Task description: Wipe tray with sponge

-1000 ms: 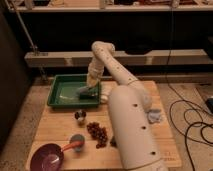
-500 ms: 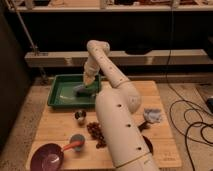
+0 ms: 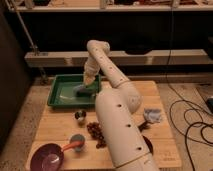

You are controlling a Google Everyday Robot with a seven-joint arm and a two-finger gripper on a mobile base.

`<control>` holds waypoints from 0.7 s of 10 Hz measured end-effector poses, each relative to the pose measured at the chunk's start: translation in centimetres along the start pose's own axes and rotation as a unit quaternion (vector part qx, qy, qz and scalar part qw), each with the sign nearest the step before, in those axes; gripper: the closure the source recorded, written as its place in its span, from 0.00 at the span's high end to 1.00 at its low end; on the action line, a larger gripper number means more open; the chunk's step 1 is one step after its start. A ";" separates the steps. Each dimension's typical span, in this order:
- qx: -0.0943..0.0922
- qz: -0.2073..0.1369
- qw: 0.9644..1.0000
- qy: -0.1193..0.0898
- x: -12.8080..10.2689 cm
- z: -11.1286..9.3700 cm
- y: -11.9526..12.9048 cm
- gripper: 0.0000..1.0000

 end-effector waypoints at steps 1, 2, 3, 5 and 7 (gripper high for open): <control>0.000 0.000 1.000 0.000 0.0 0.0 0.0 0.00; 0.000 0.000 1.000 0.000 0.0 0.0 0.0 0.00; 0.000 0.000 1.000 0.000 0.1 0.0 0.0 0.00; 0.002 0.003 1.000 -0.004 -0.1 0.0 0.0 0.00; 0.031 0.018 0.999 -0.035 -1.6 0.4 -1.2 0.00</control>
